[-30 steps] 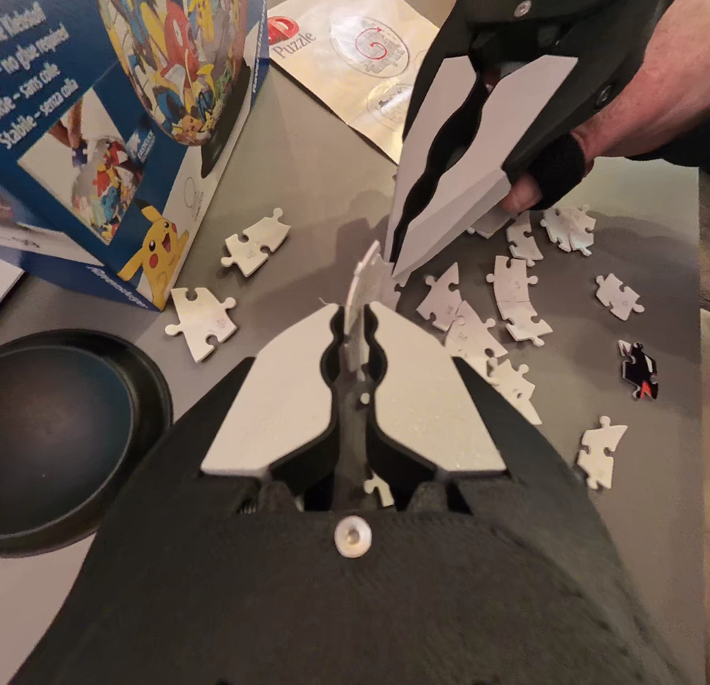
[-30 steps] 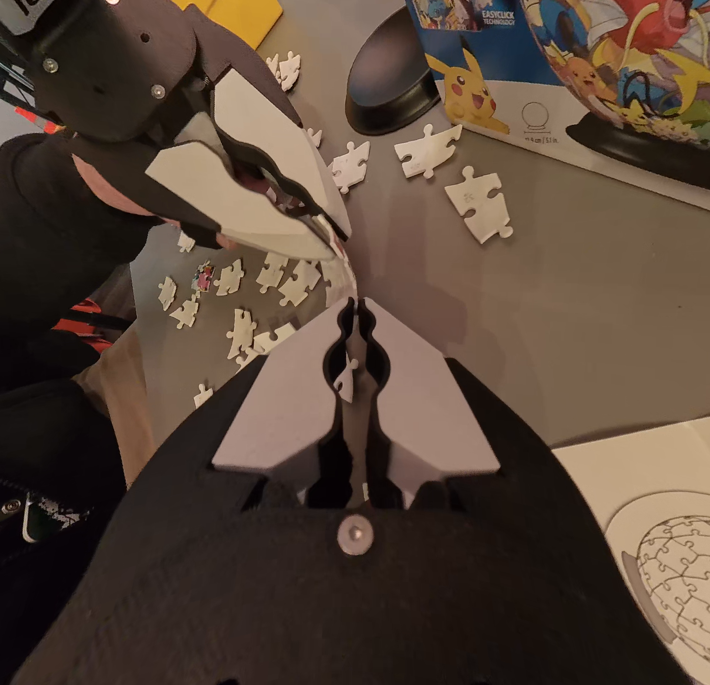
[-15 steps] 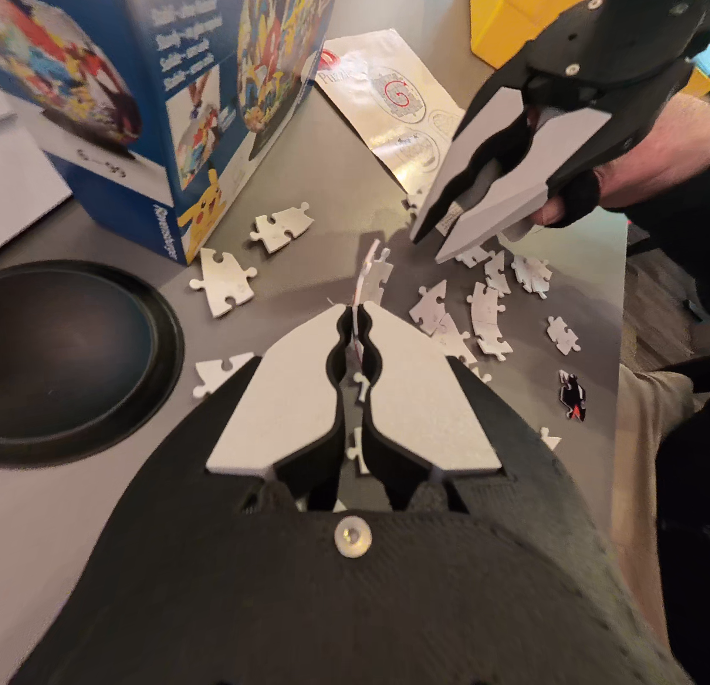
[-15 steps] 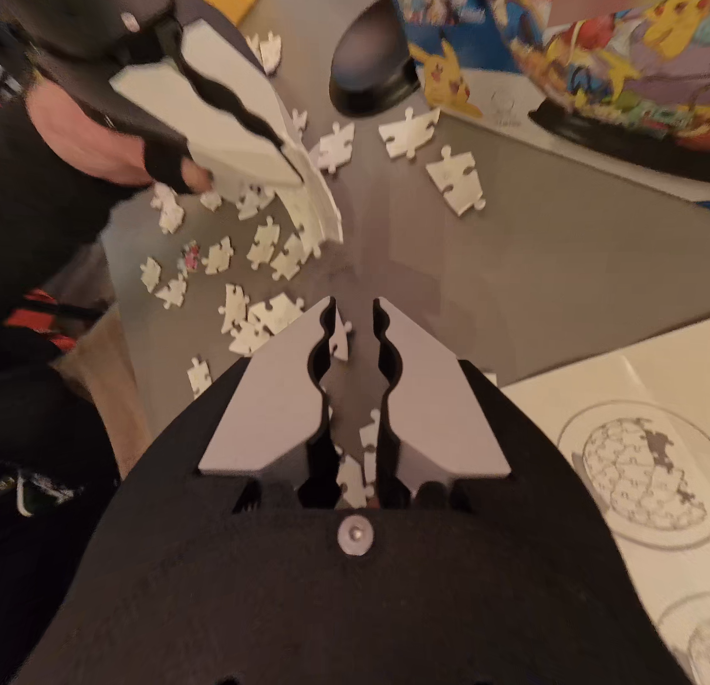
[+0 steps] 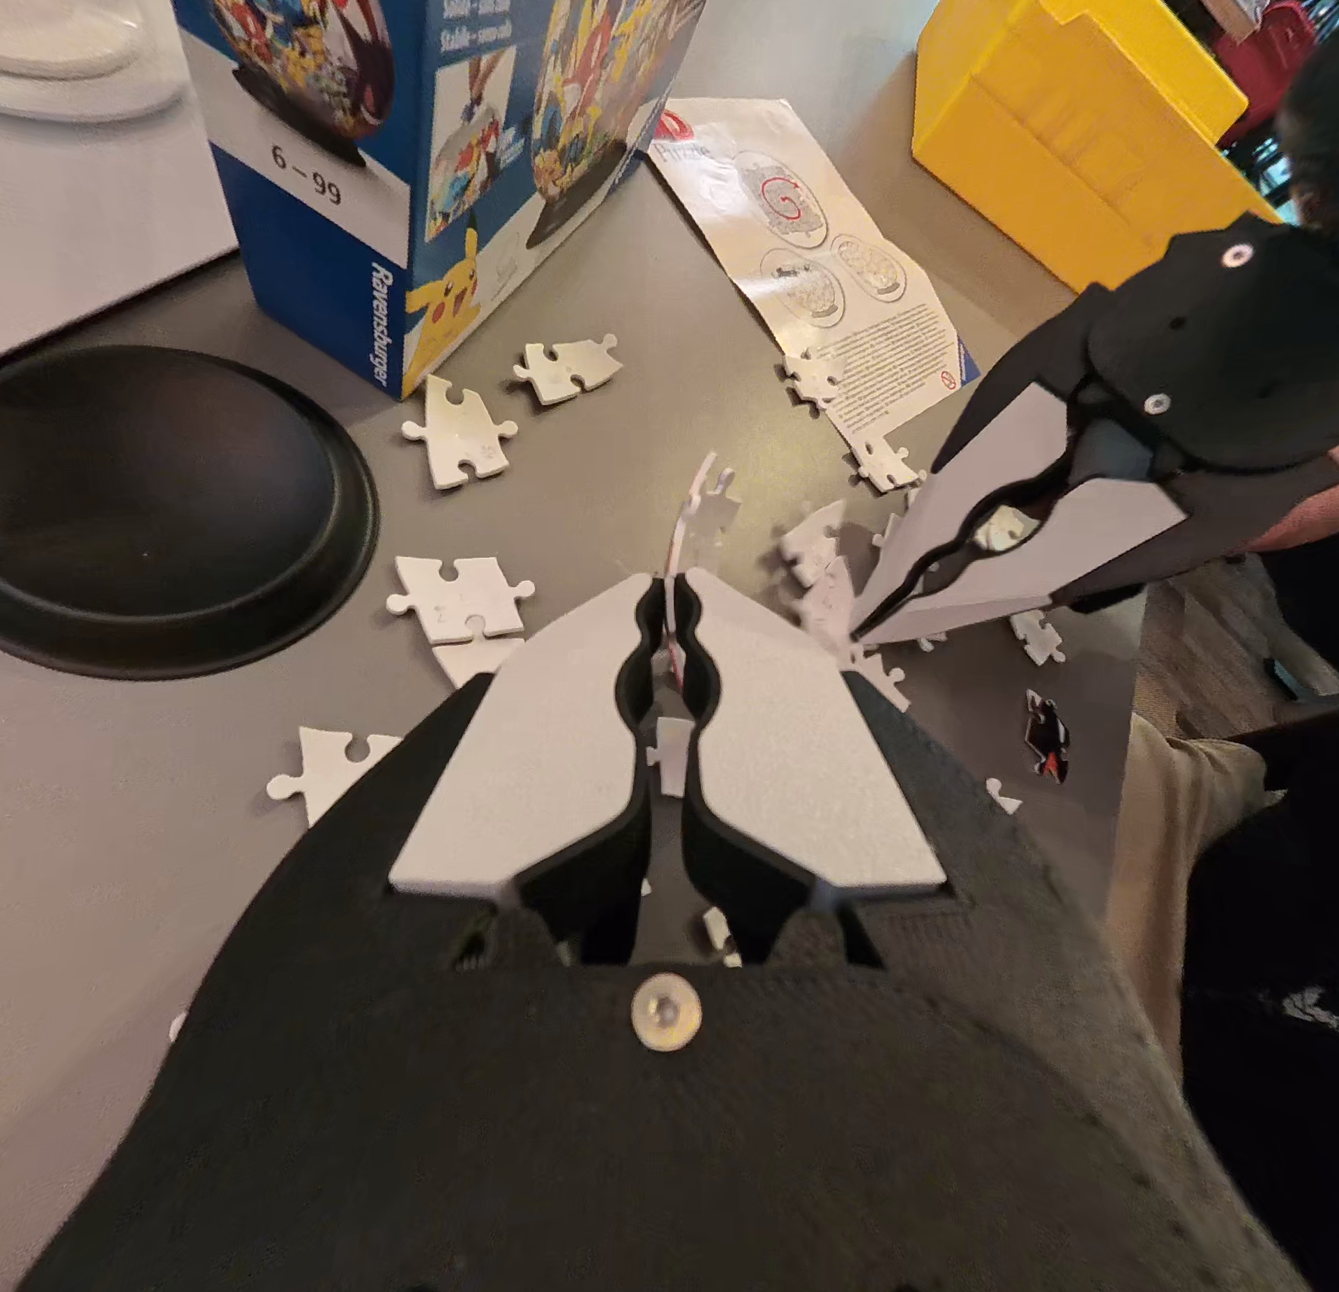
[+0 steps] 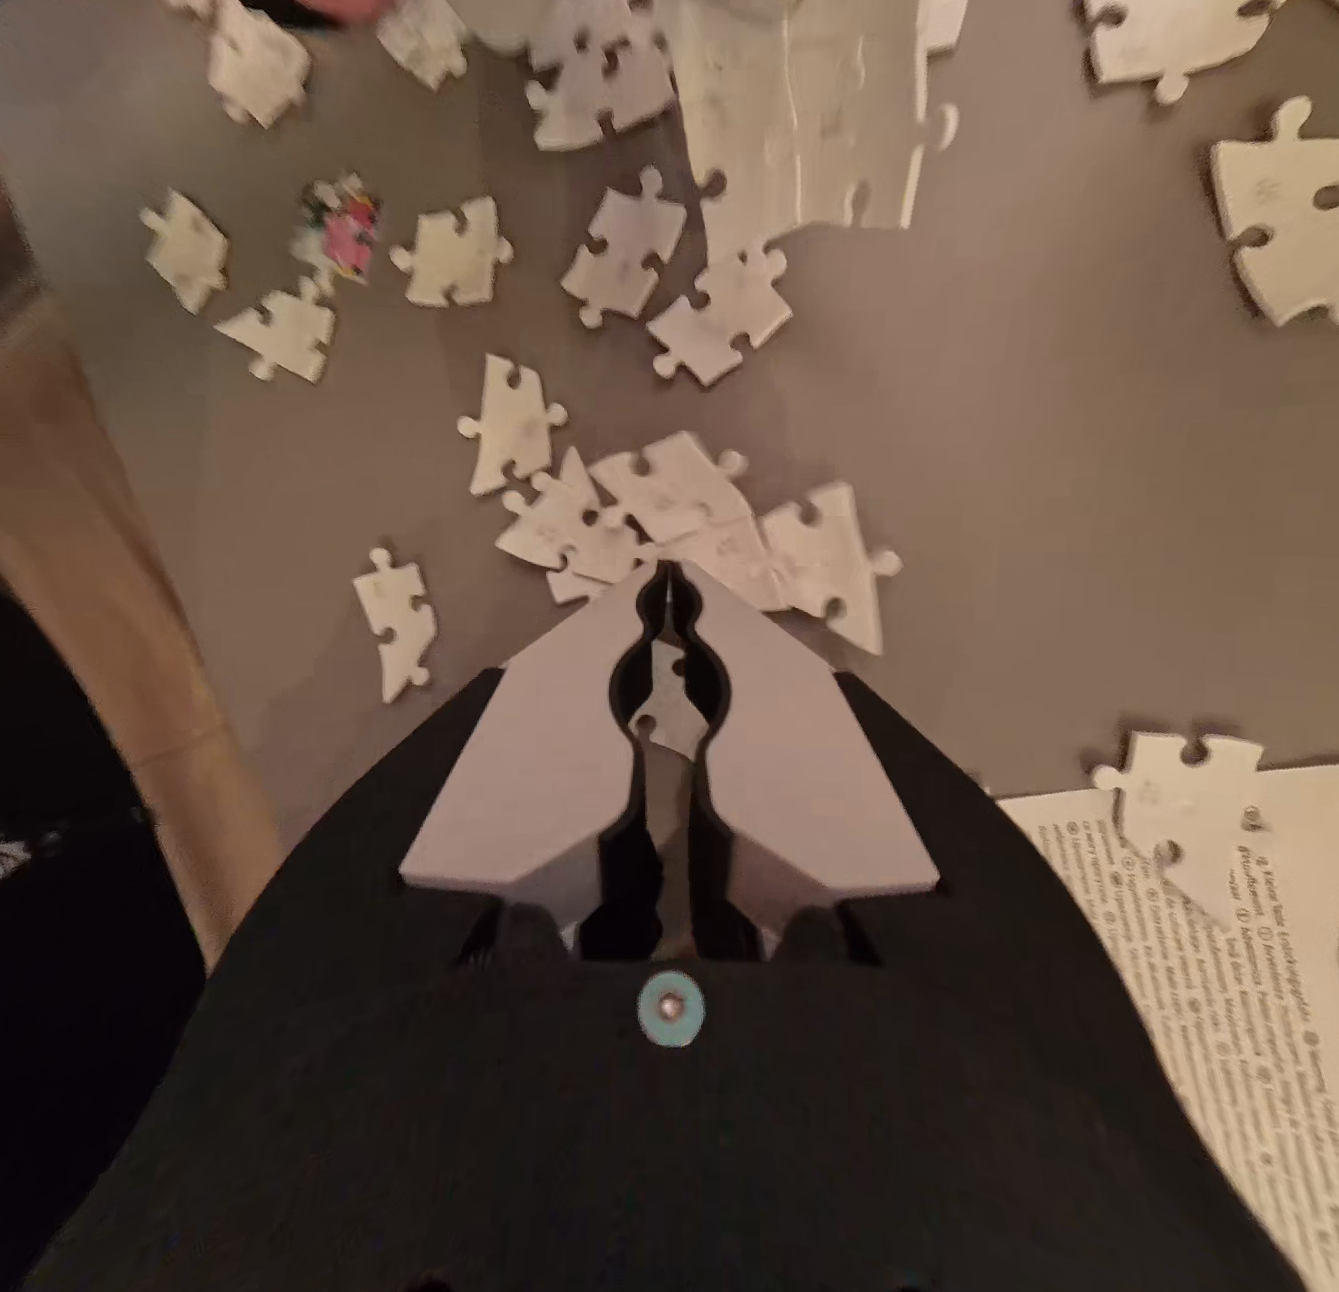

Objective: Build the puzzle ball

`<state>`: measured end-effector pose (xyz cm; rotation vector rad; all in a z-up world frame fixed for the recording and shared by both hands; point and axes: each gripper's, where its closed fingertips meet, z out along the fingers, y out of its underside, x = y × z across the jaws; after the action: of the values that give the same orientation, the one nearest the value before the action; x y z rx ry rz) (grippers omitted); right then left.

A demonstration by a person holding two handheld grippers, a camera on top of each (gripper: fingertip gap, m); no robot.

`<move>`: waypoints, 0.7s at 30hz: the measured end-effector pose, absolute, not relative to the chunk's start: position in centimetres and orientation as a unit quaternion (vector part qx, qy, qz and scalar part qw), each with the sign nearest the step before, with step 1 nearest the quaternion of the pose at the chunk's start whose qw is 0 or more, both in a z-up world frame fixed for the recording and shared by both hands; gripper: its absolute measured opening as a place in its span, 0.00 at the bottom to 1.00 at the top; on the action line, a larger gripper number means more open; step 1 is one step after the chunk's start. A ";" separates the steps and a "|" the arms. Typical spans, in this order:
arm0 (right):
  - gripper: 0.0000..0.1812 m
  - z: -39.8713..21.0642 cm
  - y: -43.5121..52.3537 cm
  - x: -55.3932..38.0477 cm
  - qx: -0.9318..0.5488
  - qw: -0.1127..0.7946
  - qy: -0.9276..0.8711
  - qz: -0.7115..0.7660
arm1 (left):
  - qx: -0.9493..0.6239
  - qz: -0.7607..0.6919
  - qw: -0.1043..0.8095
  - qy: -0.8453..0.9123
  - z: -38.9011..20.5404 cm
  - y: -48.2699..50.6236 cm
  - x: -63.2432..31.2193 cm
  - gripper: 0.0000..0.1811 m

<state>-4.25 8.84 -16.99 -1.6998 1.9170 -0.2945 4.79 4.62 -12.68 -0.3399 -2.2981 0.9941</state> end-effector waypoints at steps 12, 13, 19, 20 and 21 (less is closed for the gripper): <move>0.00 -17.0 7.7 -6.6 -0.650 0.257 0.709 -0.090 | -0.112 0.385 0.296 -0.867 -12.0 4.5 6.8 0.01; 0.00 -17.0 7.7 -6.7 -0.653 0.255 0.708 -0.087 | -0.110 0.386 0.295 -0.867 -11.9 4.5 7.0 0.01; 0.03 -15.6 7.0 -6.3 -0.639 0.280 0.710 -0.102 | -0.092 0.393 0.296 -0.866 -11.1 4.7 8.5 0.01; 0.05 -15.2 6.8 -5.9 -0.635 0.285 0.709 -0.113 | -0.090 0.393 0.296 -0.866 -11.1 4.8 8.5 0.01; 0.07 -14.9 6.5 -5.5 -0.633 0.286 0.708 -0.123 | -0.089 0.392 0.296 -0.866 -11.2 4.8 8.6 0.01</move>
<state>-5.46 6.55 -14.93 -1.6924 1.8934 -0.3280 8.59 4.81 -11.19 -0.2366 -2.3033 1.0436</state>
